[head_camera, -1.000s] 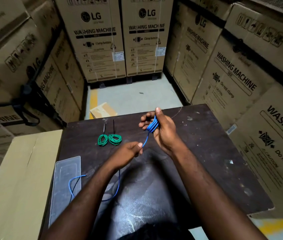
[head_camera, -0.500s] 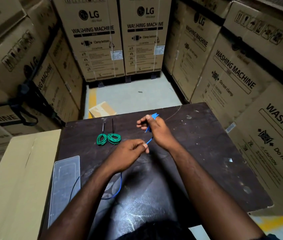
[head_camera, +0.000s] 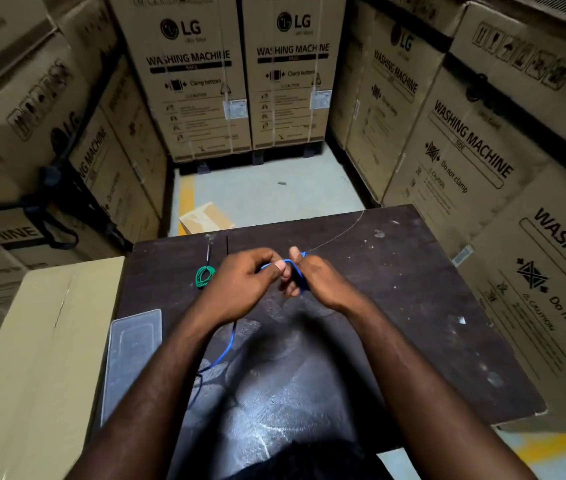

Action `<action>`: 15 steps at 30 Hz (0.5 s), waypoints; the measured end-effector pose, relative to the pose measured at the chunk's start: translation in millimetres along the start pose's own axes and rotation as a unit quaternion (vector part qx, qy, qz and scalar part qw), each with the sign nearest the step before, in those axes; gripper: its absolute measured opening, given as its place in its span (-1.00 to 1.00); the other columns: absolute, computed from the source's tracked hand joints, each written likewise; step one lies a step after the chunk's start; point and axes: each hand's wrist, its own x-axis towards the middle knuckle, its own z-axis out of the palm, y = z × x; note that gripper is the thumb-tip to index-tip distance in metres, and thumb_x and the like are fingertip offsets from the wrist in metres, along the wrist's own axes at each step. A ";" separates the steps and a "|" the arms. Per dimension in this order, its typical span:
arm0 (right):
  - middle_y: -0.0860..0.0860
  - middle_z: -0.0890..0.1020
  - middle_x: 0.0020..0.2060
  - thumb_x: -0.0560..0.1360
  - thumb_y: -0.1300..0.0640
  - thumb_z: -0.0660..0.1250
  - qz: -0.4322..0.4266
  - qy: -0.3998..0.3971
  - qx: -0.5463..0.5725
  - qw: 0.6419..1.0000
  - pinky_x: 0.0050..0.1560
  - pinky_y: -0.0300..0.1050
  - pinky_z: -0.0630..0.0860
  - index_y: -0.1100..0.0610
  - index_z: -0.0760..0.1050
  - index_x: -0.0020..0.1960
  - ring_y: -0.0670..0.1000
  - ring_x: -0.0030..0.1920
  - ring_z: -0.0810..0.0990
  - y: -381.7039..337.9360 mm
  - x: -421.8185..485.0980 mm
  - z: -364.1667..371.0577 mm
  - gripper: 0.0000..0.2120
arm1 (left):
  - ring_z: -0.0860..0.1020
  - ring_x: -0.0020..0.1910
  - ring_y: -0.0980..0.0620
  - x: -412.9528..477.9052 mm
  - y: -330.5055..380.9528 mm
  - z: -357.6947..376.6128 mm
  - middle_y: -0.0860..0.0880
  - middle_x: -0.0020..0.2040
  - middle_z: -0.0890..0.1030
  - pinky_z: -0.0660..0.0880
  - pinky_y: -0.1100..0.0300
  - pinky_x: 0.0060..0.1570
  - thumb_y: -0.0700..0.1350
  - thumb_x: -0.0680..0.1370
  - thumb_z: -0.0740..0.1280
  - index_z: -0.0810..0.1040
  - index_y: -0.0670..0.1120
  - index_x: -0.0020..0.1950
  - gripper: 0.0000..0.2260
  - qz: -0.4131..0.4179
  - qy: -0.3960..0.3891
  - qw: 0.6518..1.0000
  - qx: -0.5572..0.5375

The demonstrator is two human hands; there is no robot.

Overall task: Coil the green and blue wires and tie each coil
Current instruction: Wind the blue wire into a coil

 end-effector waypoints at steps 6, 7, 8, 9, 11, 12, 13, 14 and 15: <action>0.22 0.64 -0.36 0.49 -0.38 -0.08 0.008 -0.060 0.012 0.998 -0.29 -0.05 0.50 0.26 0.54 -0.28 0.14 -0.39 0.60 -10.9 -14.0 0.7 -0.23 | 0.42 -0.40 0.23 9.0 -9.1 -2.5 0.13 -0.39 0.55 0.35 0.26 -0.33 -0.05 0.54 0.35 0.59 -0.02 -0.21 -0.86 -0.058 0.094 0.994 0.014; 0.20 0.63 -0.39 0.52 -0.33 -0.08 0.002 -0.072 0.019 0.997 -0.34 -0.09 0.47 0.25 0.53 -0.31 0.14 -0.42 0.58 -12.1 -16.8 3.0 -0.27 | 0.43 -0.38 0.20 11.7 -11.8 -3.5 0.06 -0.36 0.58 0.37 0.22 -0.31 -0.04 0.52 0.37 0.58 -0.02 -0.21 -0.87 -0.071 0.111 0.991 -0.005; 0.18 0.62 -0.42 0.56 -0.27 -0.06 -0.005 -0.081 0.028 0.996 -0.38 -0.12 0.45 0.24 0.51 -0.33 0.13 -0.44 0.57 -14.5 -19.9 5.7 -0.32 | 0.44 -0.37 0.18 14.2 -14.1 -4.2 0.00 -0.32 0.59 0.37 0.21 -0.31 -0.04 0.51 0.39 0.57 -0.03 -0.22 -0.87 -0.081 0.126 0.988 -0.024; 0.17 0.61 -0.43 0.59 -0.20 -0.05 -0.011 -0.088 0.043 0.995 -0.40 -0.14 0.44 0.23 0.50 -0.35 0.12 -0.47 0.56 -17.3 -23.3 8.2 -0.36 | 0.44 -0.37 0.18 16.4 -17.1 -4.7 -0.05 -0.30 0.60 0.37 0.22 -0.32 -0.04 0.50 0.40 0.56 -0.03 -0.23 -0.86 -0.085 0.136 0.986 -0.034; 0.14 0.59 -0.47 0.65 -0.07 -0.03 -0.012 -0.085 0.091 0.992 -0.44 -0.16 0.41 0.22 0.45 -0.39 0.10 -0.50 0.54 -22.9 -28.1 12.2 -0.42 | 0.43 -0.38 0.19 19.1 -21.9 -4.2 -0.02 -0.31 0.58 0.36 0.25 -0.33 -0.03 0.50 0.41 0.54 -0.02 -0.24 -0.86 -0.084 0.141 0.986 -0.027; 0.13 0.57 -0.48 0.65 -0.03 -0.02 -0.014 -0.077 0.112 0.991 -0.45 -0.15 0.39 0.21 0.43 -0.40 0.09 -0.52 0.54 -25.6 -29.3 13.3 -0.44 | 0.42 -0.38 0.20 19.6 -25.1 -3.2 0.02 -0.33 0.57 0.36 0.25 -0.33 -0.02 0.51 0.39 0.54 -0.02 -0.24 -0.84 -0.085 0.134 0.987 -0.020; 0.13 0.56 -0.49 0.64 -0.02 -0.01 -0.019 -0.070 0.130 0.989 -0.44 -0.14 0.38 0.21 0.42 -0.41 0.08 -0.53 0.53 -28.3 -30.2 13.6 -0.46 | 0.41 -0.38 0.21 19.8 -28.0 -1.4 0.05 -0.35 0.55 0.36 0.25 -0.31 -0.02 0.53 0.38 0.53 -0.03 -0.24 -0.83 -0.086 0.121 0.989 -0.018; 0.14 0.55 -0.49 0.62 -0.03 0.01 -0.025 -0.066 0.145 0.987 -0.44 -0.13 0.37 0.20 0.41 -0.41 0.09 -0.53 0.52 -30.5 -30.3 13.3 -0.47 | 0.40 -0.38 0.21 19.8 -31.5 0.9 0.06 -0.36 0.53 0.36 0.22 -0.29 -0.02 0.55 0.35 0.53 -0.06 -0.24 -0.81 -0.085 0.102 0.991 -0.028; 0.15 0.54 -0.50 0.59 -0.04 0.01 -0.030 -0.066 0.161 0.984 -0.44 -0.12 0.36 0.20 0.40 -0.42 0.10 -0.53 0.51 -32.0 -30.6 12.5 -0.49 | 0.39 -0.38 0.20 19.2 -34.7 3.3 0.07 -0.37 0.50 0.34 0.19 -0.29 -0.03 0.57 0.33 0.53 -0.09 -0.23 -0.79 -0.083 0.081 0.992 -0.049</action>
